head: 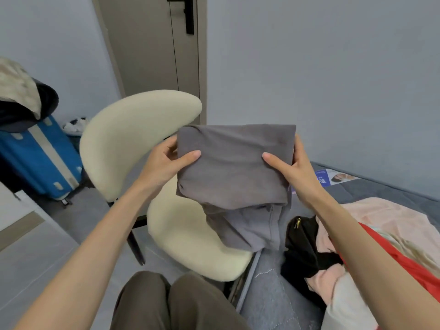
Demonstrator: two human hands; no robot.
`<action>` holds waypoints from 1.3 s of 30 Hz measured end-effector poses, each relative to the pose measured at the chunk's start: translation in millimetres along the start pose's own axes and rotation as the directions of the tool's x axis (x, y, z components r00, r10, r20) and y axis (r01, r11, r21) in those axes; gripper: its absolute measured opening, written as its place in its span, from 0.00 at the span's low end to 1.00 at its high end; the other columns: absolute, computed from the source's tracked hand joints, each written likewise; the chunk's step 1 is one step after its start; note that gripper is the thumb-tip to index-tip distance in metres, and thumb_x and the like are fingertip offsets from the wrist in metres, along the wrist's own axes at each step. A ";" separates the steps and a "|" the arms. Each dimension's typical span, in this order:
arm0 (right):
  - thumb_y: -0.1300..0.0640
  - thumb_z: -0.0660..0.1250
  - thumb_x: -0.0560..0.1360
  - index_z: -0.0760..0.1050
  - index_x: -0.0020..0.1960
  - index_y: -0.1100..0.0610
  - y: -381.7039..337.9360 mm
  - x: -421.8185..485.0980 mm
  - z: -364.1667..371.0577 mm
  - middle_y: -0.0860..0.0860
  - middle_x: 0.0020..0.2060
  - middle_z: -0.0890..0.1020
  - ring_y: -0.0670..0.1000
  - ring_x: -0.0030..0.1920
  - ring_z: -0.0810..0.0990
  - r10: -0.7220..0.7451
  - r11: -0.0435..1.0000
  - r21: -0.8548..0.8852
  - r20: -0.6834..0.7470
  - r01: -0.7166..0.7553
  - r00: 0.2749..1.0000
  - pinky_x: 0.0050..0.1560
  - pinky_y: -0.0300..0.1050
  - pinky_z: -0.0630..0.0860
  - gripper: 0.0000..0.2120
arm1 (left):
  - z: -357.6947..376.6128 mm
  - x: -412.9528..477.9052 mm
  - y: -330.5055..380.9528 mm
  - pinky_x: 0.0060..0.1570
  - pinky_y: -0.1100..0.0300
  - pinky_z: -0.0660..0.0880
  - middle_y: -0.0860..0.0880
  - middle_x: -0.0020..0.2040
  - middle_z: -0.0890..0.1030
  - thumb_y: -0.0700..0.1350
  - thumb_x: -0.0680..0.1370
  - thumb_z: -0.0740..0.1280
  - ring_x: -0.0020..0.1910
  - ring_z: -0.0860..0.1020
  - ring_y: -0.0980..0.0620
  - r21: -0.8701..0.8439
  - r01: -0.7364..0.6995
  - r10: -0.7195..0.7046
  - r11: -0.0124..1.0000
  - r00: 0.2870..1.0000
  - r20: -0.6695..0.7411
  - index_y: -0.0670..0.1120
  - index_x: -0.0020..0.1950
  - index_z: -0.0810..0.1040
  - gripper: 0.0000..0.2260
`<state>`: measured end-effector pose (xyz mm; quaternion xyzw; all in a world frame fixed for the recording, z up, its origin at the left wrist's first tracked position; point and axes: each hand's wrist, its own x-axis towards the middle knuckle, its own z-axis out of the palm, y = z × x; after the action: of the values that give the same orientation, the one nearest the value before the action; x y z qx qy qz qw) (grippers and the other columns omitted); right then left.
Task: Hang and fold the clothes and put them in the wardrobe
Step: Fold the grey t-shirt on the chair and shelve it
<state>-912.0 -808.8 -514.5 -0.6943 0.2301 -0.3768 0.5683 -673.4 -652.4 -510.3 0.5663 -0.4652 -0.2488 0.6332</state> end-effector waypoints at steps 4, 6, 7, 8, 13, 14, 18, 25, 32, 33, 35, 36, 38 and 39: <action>0.40 0.76 0.64 0.66 0.63 0.38 -6.3 -4.3 -0.5 0.38 0.59 0.78 0.39 0.58 0.78 0.124 0.992 -0.026 0.090 -0.122 0.988 0.49 0.32 0.77 0.31 | 8.0 -9.5 -2.3 0.45 0.70 0.76 0.63 0.56 0.80 0.61 0.67 0.75 0.55 0.79 0.62 -0.109 0.194 -0.188 0.975 0.980 0.063 0.70 0.57 0.72 0.21; 0.42 0.79 0.62 0.64 0.65 0.41 13.2 -8.2 0.7 0.40 0.60 0.77 0.40 0.58 0.79 0.259 0.966 -0.040 0.169 -0.256 0.951 0.49 0.33 0.77 0.37 | 9.5 -17.5 -22.0 0.42 0.70 0.76 0.62 0.54 0.82 0.64 0.64 0.76 0.53 0.80 0.61 -0.142 0.304 -0.297 0.942 0.953 0.065 0.67 0.57 0.72 0.25; 0.44 0.81 0.60 0.62 0.66 0.42 26.2 -10.9 1.4 0.42 0.62 0.76 0.40 0.58 0.78 0.326 0.945 -0.062 0.206 -0.320 0.923 0.50 0.34 0.77 0.41 | 10.5 -22.5 -33.9 0.41 0.70 0.76 0.62 0.53 0.82 0.64 0.62 0.77 0.52 0.81 0.61 -0.138 0.352 -0.345 0.926 0.936 0.076 0.66 0.58 0.71 0.27; 0.46 0.82 0.58 0.59 0.66 0.42 39.4 -13.7 2.2 0.42 0.63 0.74 0.41 0.59 0.78 0.385 0.923 -0.094 0.237 -0.373 0.892 0.51 0.35 0.77 0.45 | 11.7 -27.4 -45.5 0.40 0.70 0.76 0.62 0.52 0.82 0.63 0.61 0.78 0.51 0.81 0.62 -0.121 0.394 -0.385 0.911 0.919 0.089 0.65 0.58 0.70 0.29; 0.62 0.80 0.62 0.55 0.72 0.49 95.6 -9.2 6.5 0.50 0.68 0.66 0.49 0.66 0.70 0.466 0.869 -0.294 0.214 -0.398 0.859 0.64 0.47 0.72 0.48 | 15.9 -31.2 -98.6 0.48 0.69 0.73 0.64 0.58 0.75 0.50 0.66 0.79 0.56 0.76 0.66 0.081 0.447 -0.454 0.891 0.884 0.112 0.61 0.66 0.63 0.35; 0.66 0.78 0.64 0.56 0.72 0.51 103.8 -4.4 7.9 0.51 0.67 0.67 0.50 0.66 0.69 0.454 0.870 -0.311 0.198 -0.383 0.869 0.64 0.47 0.72 0.46 | 16.3 -26.5 -106.3 0.49 0.68 0.72 0.65 0.58 0.73 0.47 0.68 0.78 0.57 0.74 0.65 0.113 0.455 -0.466 0.884 0.878 0.108 0.62 0.65 0.60 0.35; 0.74 0.70 0.65 0.60 0.68 0.57 132.0 21.8 11.7 0.57 0.64 0.69 0.57 0.64 0.71 0.415 0.854 -0.376 0.077 -0.359 0.906 0.64 0.58 0.72 0.36 | 16.8 2.7 -135.5 0.44 0.65 0.73 0.56 0.54 0.75 0.35 0.73 0.71 0.52 0.75 0.58 0.184 0.523 -0.532 0.833 0.846 0.005 0.57 0.62 0.53 0.32; 0.75 0.63 0.69 0.57 0.51 0.58 168.0 65.5 9.7 0.48 0.39 0.69 0.54 0.40 0.70 0.301 0.767 -0.525 -0.215 -0.370 0.929 0.33 0.39 0.67 0.21 | 23.8 50.5 -174.9 0.45 0.61 0.73 0.51 0.51 0.79 0.31 0.70 0.71 0.49 0.76 0.53 0.305 0.435 -0.390 0.847 0.899 -0.199 0.46 0.60 0.73 0.22; 0.70 0.66 0.72 0.75 0.59 0.53 183.8 39.1 4.1 0.48 0.45 0.75 0.48 0.45 0.72 0.141 0.734 -0.661 -0.073 -0.154 0.987 0.46 0.41 0.70 0.20 | 22.3 21.4 -198.6 0.40 0.58 0.75 0.52 0.40 0.83 0.29 0.70 0.69 0.42 0.79 0.55 0.370 0.241 -0.196 0.897 0.968 -0.155 0.52 0.38 0.83 0.17; 0.70 0.66 0.71 0.77 0.55 0.53 186.3 30.1 1.9 0.49 0.44 0.77 0.47 0.44 0.71 0.145 0.728 -0.675 -0.017 -0.118 0.989 0.43 0.39 0.68 0.17 | 17.6 11.1 -203.0 0.46 0.55 0.77 0.49 0.44 0.84 0.29 0.70 0.70 0.47 0.80 0.51 0.372 0.242 -0.207 0.896 0.969 -0.134 0.49 0.40 0.85 0.14; 0.72 0.65 0.70 0.79 0.50 0.53 187.6 10.4 -2.5 0.49 0.44 0.80 0.43 0.43 0.69 0.169 0.710 -0.703 0.121 -0.036 0.978 0.42 0.34 0.65 0.17 | 6.8 -9.8 -210.3 0.59 0.53 0.72 0.49 0.55 0.82 0.32 0.73 0.70 0.58 0.76 0.48 0.570 0.166 -0.195 0.805 0.981 -0.010 0.47 0.53 0.84 0.14; 0.73 0.65 0.69 0.80 0.50 0.53 186.4 1.2 -4.7 0.48 0.47 0.82 0.43 0.43 0.68 0.182 0.701 -0.713 0.194 0.012 0.964 0.43 0.32 0.65 0.19 | 1.3 -20.5 -214.6 0.64 0.56 0.68 0.50 0.61 0.80 0.34 0.75 0.68 0.62 0.73 0.48 0.673 0.110 -0.228 0.731 0.969 0.090 0.49 0.60 0.80 0.17; 0.75 0.63 0.67 0.81 0.47 0.52 182.7 -11.2 -8.7 0.44 0.50 0.83 0.45 0.45 0.66 0.225 0.645 -0.757 0.320 0.105 0.920 0.45 0.32 0.64 0.21 | -7.2 -35.0 -215.7 0.68 0.58 0.62 0.52 0.69 0.73 0.36 0.79 0.62 0.70 0.65 0.49 0.771 0.047 -0.362 0.635 0.900 0.243 0.53 0.68 0.72 0.20; 0.74 0.63 0.67 0.82 0.45 0.51 180.8 -14.7 -8.7 0.42 0.49 0.82 0.46 0.46 0.67 0.270 0.574 -0.805 0.360 0.151 0.893 0.46 0.35 0.62 0.21 | -8.9 -38.7 -213.0 0.68 0.59 0.60 0.52 0.70 0.71 0.36 0.80 0.60 0.72 0.64 0.48 0.809 0.014 -0.403 0.588 0.872 0.278 0.54 0.69 0.71 0.20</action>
<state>-908.2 -848.0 -691.8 -0.9349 0.2648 -0.0384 0.2330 -637.6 -665.5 -723.6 0.7667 -0.5827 -0.2135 0.1649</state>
